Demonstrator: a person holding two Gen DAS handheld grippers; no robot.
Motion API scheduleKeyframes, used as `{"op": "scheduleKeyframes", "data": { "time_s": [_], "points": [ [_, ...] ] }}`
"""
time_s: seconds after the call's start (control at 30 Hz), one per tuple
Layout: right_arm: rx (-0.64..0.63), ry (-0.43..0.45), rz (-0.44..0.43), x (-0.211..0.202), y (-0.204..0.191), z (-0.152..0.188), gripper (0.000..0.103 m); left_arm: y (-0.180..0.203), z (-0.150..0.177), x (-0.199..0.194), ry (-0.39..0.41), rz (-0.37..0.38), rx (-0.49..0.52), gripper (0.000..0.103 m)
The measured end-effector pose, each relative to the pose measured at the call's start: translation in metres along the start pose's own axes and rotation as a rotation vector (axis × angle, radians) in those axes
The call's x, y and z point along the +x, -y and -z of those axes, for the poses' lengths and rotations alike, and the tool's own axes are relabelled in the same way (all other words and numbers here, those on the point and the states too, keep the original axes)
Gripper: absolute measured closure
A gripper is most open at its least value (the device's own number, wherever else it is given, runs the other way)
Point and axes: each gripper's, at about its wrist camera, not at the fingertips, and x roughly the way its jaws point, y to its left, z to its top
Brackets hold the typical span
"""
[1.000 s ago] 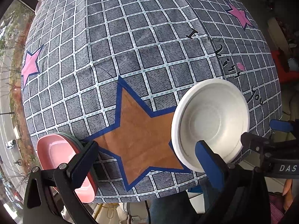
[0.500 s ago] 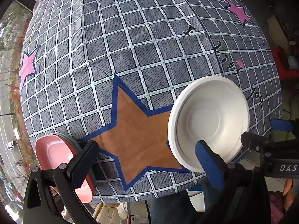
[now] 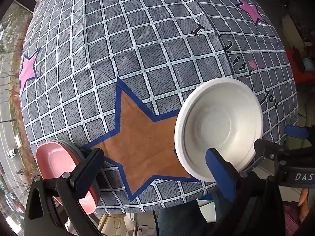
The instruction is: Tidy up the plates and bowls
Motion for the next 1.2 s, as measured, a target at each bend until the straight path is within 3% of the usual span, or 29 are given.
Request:
{"op": "scheduleKeyframes", "data": {
  "time_s": [0.83,1.2],
  "points": [
    [0.015,-0.036,0.009,0.044,0.012,0.001,0.001,0.003,0.010,0.065,-0.047,-0.010,-0.021,0.000],
    [-0.012,-0.016,0.007,0.059,0.018,-0.036,0.001,0.010,-0.008,0.108,-0.059,-0.019,-0.062,0.000]
  ]
}}
